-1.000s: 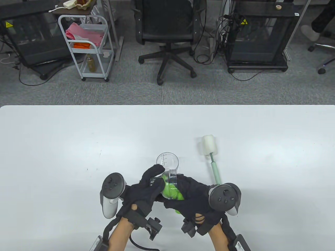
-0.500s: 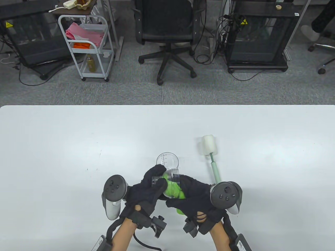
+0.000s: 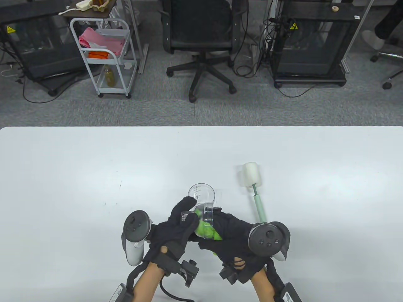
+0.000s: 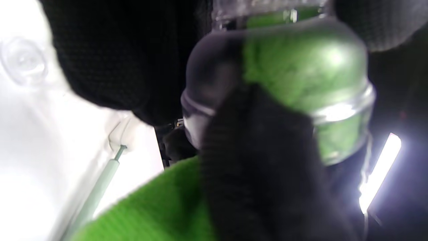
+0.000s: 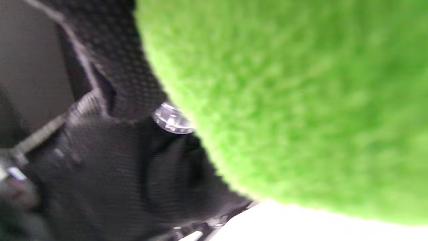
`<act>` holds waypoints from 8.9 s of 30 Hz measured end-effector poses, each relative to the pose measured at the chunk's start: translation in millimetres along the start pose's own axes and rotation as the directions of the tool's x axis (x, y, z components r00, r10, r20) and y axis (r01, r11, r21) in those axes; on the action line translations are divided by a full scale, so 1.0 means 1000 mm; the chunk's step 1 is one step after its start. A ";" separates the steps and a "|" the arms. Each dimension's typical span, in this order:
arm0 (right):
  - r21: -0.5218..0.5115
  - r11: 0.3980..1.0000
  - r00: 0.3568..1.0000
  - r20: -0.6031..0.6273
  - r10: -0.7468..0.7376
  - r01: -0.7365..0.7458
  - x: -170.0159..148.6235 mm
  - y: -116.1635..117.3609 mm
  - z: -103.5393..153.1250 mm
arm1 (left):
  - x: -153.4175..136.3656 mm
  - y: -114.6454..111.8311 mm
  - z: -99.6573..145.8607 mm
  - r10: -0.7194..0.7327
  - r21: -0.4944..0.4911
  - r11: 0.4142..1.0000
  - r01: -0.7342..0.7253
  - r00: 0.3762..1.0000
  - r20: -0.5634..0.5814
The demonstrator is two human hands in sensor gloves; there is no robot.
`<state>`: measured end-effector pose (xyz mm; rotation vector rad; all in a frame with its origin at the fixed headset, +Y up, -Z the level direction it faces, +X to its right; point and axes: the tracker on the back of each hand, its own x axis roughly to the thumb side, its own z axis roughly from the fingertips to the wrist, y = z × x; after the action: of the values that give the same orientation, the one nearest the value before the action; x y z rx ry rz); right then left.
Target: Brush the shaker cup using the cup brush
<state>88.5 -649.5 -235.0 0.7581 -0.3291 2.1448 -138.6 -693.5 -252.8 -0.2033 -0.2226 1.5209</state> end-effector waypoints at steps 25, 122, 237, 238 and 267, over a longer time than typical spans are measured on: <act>-0.242 0.927 0.906 -0.246 -0.343 0.286 -0.028 -0.028 0.009 | 0.015 0.019 -0.007 -0.120 -0.118 0.981 0.154 0.960 0.251; 0.003 0.961 0.958 -0.073 -0.276 0.277 -0.003 -0.016 0.003 | 0.054 -0.006 0.018 -0.257 -0.161 0.926 0.341 0.883 0.393; 0.185 0.878 0.878 -0.112 0.465 -0.441 0.011 -0.010 -0.089 | 0.049 0.064 0.017 -0.917 0.251 0.358 0.899 0.390 -0.089; 0.220 0.853 0.857 -0.107 0.504 -0.473 0.011 -0.006 -0.094 | 0.049 0.065 0.016 -0.948 0.231 0.267 0.936 0.298 -0.115; 0.325 0.864 0.847 -0.247 0.470 -0.384 -0.016 0.001 -0.122 | 0.025 0.065 0.002 -0.976 0.049 0.166 0.985 0.171 -0.133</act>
<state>46.1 -603.4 -340.7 0.4927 -0.0361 2.7365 -200.8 -665.4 -268.0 0.0295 -0.1365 0.1351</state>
